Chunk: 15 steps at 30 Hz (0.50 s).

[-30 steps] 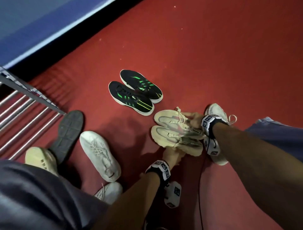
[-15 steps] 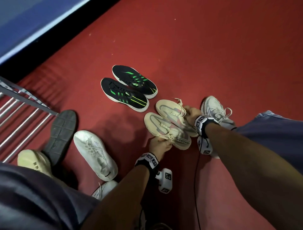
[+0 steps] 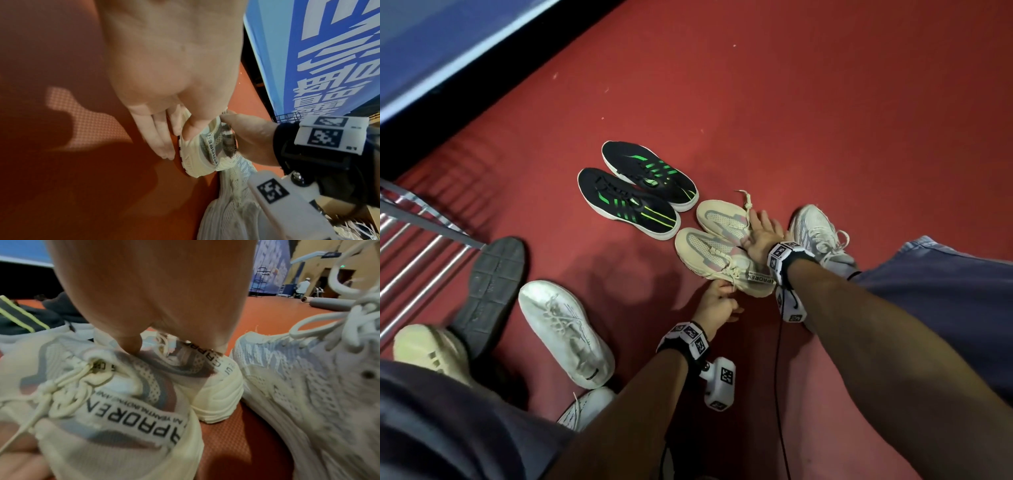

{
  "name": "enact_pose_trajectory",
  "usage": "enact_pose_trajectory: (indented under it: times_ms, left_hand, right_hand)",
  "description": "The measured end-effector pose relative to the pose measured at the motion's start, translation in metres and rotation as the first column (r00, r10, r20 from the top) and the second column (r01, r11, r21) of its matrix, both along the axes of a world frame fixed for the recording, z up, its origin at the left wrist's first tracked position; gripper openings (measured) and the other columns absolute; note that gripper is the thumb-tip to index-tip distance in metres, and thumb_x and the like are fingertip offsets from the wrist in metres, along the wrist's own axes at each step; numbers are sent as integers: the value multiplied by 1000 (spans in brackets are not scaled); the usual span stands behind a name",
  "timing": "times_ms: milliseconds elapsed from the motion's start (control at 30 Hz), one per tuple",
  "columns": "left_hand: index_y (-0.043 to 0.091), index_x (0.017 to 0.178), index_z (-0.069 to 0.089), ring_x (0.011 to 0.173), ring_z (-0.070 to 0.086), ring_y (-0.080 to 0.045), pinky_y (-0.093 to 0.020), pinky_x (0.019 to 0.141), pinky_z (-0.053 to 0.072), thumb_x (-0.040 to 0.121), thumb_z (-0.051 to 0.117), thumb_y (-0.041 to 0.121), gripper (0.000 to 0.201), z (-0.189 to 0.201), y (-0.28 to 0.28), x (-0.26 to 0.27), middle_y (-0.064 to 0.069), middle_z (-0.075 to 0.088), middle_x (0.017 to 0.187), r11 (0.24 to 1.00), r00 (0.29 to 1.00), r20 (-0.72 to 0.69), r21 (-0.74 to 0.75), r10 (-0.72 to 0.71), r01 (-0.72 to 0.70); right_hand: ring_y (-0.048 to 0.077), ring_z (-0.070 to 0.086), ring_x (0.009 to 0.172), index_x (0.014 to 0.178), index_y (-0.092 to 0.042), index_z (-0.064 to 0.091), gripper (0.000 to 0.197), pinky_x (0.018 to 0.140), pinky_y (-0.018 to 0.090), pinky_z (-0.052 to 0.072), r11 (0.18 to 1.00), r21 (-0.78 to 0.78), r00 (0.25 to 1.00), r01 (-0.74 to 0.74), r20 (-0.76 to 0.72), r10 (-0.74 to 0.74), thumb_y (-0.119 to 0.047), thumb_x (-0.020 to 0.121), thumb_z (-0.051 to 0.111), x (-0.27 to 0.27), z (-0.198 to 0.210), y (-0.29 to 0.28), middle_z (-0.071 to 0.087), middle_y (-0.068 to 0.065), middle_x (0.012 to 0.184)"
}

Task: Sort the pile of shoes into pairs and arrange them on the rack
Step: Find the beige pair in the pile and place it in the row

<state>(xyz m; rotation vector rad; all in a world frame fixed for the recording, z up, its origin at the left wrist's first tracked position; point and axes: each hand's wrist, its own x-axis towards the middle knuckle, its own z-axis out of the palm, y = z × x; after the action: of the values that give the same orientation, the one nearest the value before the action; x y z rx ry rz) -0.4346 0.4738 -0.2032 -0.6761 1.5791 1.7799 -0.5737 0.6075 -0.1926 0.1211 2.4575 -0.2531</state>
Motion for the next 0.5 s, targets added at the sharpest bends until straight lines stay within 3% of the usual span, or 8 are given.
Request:
enact_pose_trajectory:
  times_ms: [67,133,200,300,400,500]
  left_hand:
    - [15,126,54,77,69,-20,-31,66,55,89,44,-14,48,3,-5,-2,-1,64,124,1000,1000,4,-3,27,-27]
    - [14,123,54,75,68,-21,-32,67,55,94,40,-13,41,11,-9,-4,1,67,105,989,989,33,23,143,-144]
    - [8,120,53,78,69,-23,-34,70,56,97,37,-9,33,18,-10,-5,-2,67,97,966,965,52,30,257,-259]
    - [-1,126,53,95,71,-31,-34,73,58,93,34,-11,40,20,-9,-6,-18,66,122,954,954,67,57,292,-296]
    - [8,144,46,93,73,-25,-32,68,60,87,33,-17,64,15,-7,-7,-8,52,148,964,967,89,95,241,-249]
    - [23,157,29,84,71,-18,-32,70,57,88,31,-19,80,16,-10,-3,7,41,157,982,985,95,110,142,-153]
  right_hand:
    - [29,-10,153,156,-41,-7,76,121,53,-4,999,-17,999,-40,-25,40,-33,96,39,7,2,-1,-16,-3,165]
    - [30,-12,152,157,-39,-3,70,121,57,-3,996,11,995,-85,-46,86,-36,98,34,15,1,-6,-19,-1,165]
    - [32,-15,151,157,-40,1,63,120,60,-4,993,17,989,-117,-88,118,-51,98,23,22,-5,-14,-19,-5,164]
    - [37,-21,149,155,-47,4,75,117,58,-7,991,-26,984,-132,-124,128,-77,89,21,34,-11,-28,-11,-15,163]
    - [42,-24,147,154,-48,7,69,120,61,0,991,-44,981,-127,-152,119,-62,94,38,35,-13,-34,-8,-7,166]
    - [42,-22,147,153,-50,14,61,121,59,-1,990,-131,991,-57,-130,40,-56,97,38,26,-9,-39,5,-7,166]
